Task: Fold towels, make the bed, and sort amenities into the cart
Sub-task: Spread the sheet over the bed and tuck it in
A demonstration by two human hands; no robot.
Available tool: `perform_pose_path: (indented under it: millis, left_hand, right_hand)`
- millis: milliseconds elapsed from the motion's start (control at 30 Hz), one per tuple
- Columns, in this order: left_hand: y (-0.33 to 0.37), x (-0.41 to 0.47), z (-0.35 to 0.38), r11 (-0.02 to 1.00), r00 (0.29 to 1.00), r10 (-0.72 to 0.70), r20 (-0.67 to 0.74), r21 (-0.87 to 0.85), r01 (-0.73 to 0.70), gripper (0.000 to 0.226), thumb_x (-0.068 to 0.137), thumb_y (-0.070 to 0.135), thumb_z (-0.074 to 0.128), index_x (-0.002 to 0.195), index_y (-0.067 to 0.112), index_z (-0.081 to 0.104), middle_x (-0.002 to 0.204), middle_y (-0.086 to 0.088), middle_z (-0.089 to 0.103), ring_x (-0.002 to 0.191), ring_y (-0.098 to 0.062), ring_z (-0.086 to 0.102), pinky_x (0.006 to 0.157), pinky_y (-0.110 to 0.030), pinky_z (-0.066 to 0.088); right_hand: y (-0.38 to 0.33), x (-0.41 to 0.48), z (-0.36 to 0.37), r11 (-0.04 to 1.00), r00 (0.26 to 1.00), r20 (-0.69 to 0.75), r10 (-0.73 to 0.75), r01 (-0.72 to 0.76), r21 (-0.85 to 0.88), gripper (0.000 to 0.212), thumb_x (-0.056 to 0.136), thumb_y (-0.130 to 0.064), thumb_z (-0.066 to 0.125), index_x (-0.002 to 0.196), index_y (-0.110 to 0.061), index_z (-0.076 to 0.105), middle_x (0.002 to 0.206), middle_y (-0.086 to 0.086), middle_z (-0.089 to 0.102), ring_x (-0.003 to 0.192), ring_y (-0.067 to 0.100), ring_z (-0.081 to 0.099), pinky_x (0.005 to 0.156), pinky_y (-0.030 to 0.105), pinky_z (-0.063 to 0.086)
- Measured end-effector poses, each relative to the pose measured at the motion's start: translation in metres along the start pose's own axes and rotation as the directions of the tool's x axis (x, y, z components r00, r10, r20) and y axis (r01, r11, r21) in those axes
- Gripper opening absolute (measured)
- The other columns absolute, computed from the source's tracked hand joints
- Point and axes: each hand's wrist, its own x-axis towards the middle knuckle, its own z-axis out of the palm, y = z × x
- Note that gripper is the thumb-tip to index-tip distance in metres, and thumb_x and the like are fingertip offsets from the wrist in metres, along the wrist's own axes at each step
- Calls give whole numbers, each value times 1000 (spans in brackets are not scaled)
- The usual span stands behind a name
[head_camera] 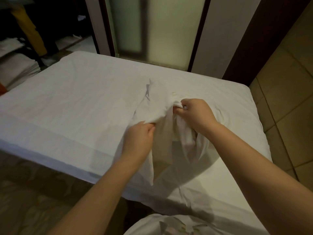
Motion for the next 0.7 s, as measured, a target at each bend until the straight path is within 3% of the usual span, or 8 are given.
perform_pose_path:
  millis: [67, 133, 233, 367, 500, 600, 700]
  left_hand:
    - [13, -18, 30, 1000, 996, 3, 86, -31, -1, 28, 99, 23, 45, 113, 14, 67, 110, -9, 66, 93, -26, 60, 78, -31, 40]
    - [21, -29, 60, 982, 982, -92, 168, -151, 118, 32, 96, 35, 48, 122, 18, 57, 111, -2, 61, 89, -17, 59, 73, -26, 40]
    - [29, -24, 93, 937, 953, -230, 198, -218, 272, 67, 85, 56, 56, 137, 18, 40, 123, -1, 52, 110, -24, 56, 87, -33, 45]
    - [42, -16, 106, 892, 978, -207, 34, -403, 203, 56, 85, 43, 63, 133, 17, 46, 122, -10, 52, 110, -30, 52, 91, -45, 46]
    - [41, -22, 109, 795, 973, -230, 13, -574, 195, 66, 82, 56, 60, 129, 10, 49, 125, 2, 50, 116, -15, 50, 99, -31, 43]
    - [40, -24, 115, 743, 959, -280, -47, -644, 185, 77, 82, 65, 48, 127, 4, 54, 123, -12, 57, 116, -26, 54, 99, -36, 44]
    - [49, -18, 115, 772, 935, -353, -34, -576, 270, 49, 92, 40, 49, 130, 8, 48, 128, -15, 52, 115, -31, 51, 93, -30, 41]
  right_hand:
    - [0, -2, 1, 1000, 1000, 10, -16, 16, 7, 41, 91, -38, 54, 63, -9, 48, 60, 3, 47, 63, 21, 43, 58, 34, 29]
    - [-1, -7, 3, 999, 998, 47, -31, 31, 14, 38, 91, -39, 53, 66, -10, 51, 63, 4, 50, 65, 21, 46, 58, 34, 32]
    - [-6, -16, 8, 998, 995, 85, -57, 56, 5, 38, 91, -40, 52, 64, -13, 49, 65, 5, 52, 66, 22, 48, 58, 34, 33]
    - [-6, -22, 8, 998, 996, 74, -58, 56, 23, 37, 92, -40, 49, 70, -11, 54, 68, 6, 55, 72, 24, 54, 64, 35, 41]
    - [12, -23, -5, 996, 996, 28, -85, 84, 33, 40, 92, -41, 52, 68, -9, 53, 61, 4, 49, 64, 21, 46, 56, 34, 32]
    - [24, -25, -14, 994, 994, 22, -105, 104, 44, 42, 91, -43, 54, 68, -7, 55, 60, 3, 49, 59, 18, 41, 55, 33, 28]
    - [21, -31, -12, 990, 989, 69, -132, 128, 51, 43, 90, -45, 55, 62, -13, 50, 57, 1, 45, 56, 16, 39, 55, 33, 27]
